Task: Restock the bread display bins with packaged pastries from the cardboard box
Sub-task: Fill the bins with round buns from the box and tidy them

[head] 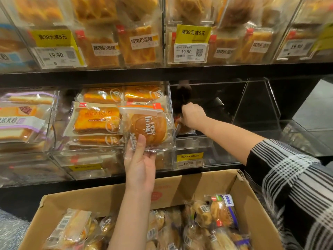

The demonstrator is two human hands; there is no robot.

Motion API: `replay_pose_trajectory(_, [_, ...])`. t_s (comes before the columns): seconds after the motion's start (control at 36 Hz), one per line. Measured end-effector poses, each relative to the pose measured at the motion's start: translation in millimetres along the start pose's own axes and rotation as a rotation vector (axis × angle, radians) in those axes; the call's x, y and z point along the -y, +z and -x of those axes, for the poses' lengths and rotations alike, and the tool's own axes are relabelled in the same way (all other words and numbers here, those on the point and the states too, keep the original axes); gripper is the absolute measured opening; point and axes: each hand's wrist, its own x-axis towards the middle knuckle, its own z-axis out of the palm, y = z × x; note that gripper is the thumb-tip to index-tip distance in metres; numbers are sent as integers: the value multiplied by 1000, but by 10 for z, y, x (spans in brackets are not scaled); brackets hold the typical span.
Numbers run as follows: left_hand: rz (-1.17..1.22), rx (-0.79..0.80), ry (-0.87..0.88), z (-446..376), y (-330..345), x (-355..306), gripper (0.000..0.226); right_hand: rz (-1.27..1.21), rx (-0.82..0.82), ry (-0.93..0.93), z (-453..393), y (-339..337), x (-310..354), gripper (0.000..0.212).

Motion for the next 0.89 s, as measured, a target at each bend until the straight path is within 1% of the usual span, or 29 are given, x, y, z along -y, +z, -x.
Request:
replay_pose_trajectory(0.08, [-5,8,18,-5,-5,23,54,-25,27,4,-9,25,24,21])
replay_pose_trajectory(0.14, [-15,7,20,-6,-7,33,48,-106,69,29,-27,56,8,21])
replay_pose_trajectory(0.25, [-18,6,19,-8,-3,35,40,-320,96,103,-20,68,-110,31])
replay_pose_trajectory(0.39, [-34,6,28,2,8,24,42,-463,206,49,97,-14,-199,48])
replay_pose_trajectory(0.42, [-38,4,30,8,22,21,43,-498,179,46,128,-45,-203,48])
replay_pose_trajectory(0.47, [-48,-7,30,27,58,11,48,-613,14,67,225,-115,-168,37])
replay_pose_trajectory(0.53, [-59,-24,31,56,92,9,61,-846,-159,112,413,-235,-45,21])
replay_pose_trajectory(0.58, [-96,-45,45,89,113,31,72,-1058,-224,130,618,-364,102,15])
replay_pose_trajectory(0.64, [-164,-58,65,127,138,51,80,-1190,-176,126,813,-472,231,20])
replay_pose_trajectory(0.69, [-228,-47,89,168,173,52,82,-1255,-68,49,971,-561,354,29])
replay_pose_trajectory(0.72, [-259,-26,100,185,190,45,82,-1248,-1,-4,1027,-583,398,31])
replay_pose_trajectory(0.78, [-315,36,119,214,222,24,76,-1269,132,-88,1113,-633,456,25])
replay_pose_trajectory(0.81, [-338,71,128,225,239,16,72,-1309,190,-100,1143,-667,464,23])
replay_pose_trajectory(0.83, [-356,100,133,233,254,14,67,-1351,232,-99,1160,-703,452,25])
replay_pose_trajectory(0.89, [-400,142,139,252,284,6,61,-1393,258,-90,1198,-780,394,26])
